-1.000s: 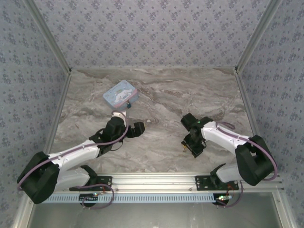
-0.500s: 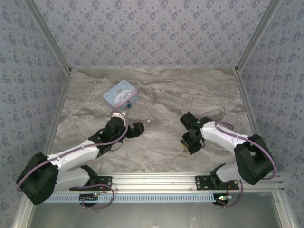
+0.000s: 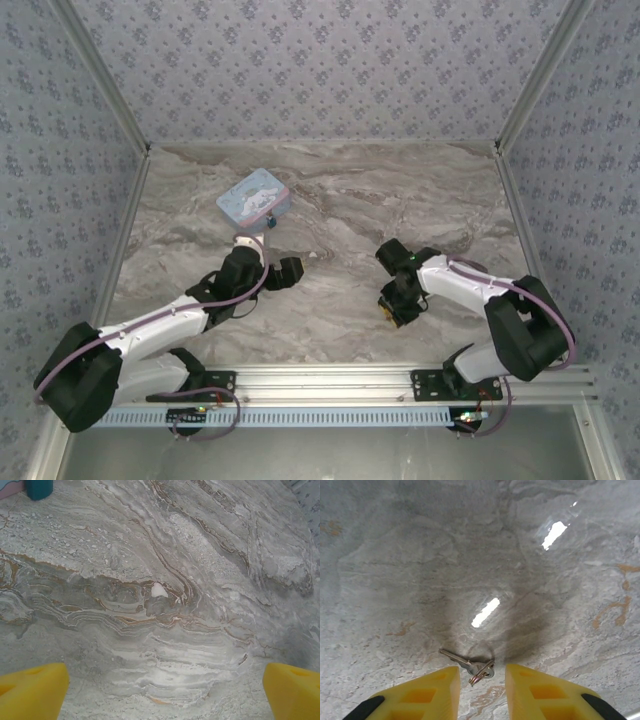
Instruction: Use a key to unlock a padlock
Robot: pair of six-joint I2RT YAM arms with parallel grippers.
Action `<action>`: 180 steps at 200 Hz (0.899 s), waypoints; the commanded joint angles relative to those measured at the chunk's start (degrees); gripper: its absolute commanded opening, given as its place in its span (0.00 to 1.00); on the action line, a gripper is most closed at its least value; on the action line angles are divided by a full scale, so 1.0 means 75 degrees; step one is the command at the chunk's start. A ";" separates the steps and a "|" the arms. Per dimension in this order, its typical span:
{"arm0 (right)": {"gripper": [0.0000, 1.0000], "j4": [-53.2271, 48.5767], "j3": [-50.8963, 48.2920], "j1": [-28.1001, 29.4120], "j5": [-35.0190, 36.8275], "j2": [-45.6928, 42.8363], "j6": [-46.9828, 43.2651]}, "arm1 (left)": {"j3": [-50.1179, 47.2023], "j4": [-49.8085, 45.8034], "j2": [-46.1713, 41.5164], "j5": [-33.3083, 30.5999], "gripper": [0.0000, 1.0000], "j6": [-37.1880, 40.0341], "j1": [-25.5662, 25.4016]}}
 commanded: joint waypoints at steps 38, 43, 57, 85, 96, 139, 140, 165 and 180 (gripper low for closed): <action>0.27 -0.0076 -0.0265 0.0060 -0.0005 0.0141 0.0264 | 0.0128 -0.0142 -0.0194 -0.0117 0.99 0.0090 -0.0065; 0.26 -0.0053 -0.0285 0.0063 0.0005 0.0149 0.0265 | 0.0135 -0.0152 -0.0201 -0.0110 1.00 0.0089 -0.0060; 0.24 -0.0015 -0.0353 0.0049 0.0041 0.0181 0.0265 | 0.0139 -0.0167 -0.0201 -0.0117 1.00 0.0089 -0.0058; 0.17 0.0107 -0.0511 0.0038 0.0030 0.0263 0.0300 | 0.0144 -0.0222 -0.0235 -0.0114 0.99 0.0098 -0.0061; 0.12 0.0145 -0.0532 0.0033 0.0030 0.0266 0.0299 | 0.0146 -0.0252 -0.0246 -0.0129 0.99 0.0089 -0.0064; 0.00 0.0137 -0.0509 0.0007 0.0110 0.0175 0.0190 | 0.0182 -0.0449 -0.0379 -0.0184 0.99 0.0100 -0.0063; 0.00 0.0142 -0.0506 0.0006 0.0111 0.0174 0.0186 | 0.0172 -0.0453 -0.0389 -0.0187 0.99 0.0100 -0.0058; 0.00 0.0270 -0.0468 -0.0010 0.0225 -0.0005 -0.0071 | 0.0185 -0.0635 -0.0607 -0.0312 1.00 0.0072 -0.0055; 0.00 0.0441 -0.0479 -0.0048 0.0338 -0.0150 -0.0302 | 0.0186 -0.0720 -0.0768 -0.0342 1.00 0.0041 -0.0060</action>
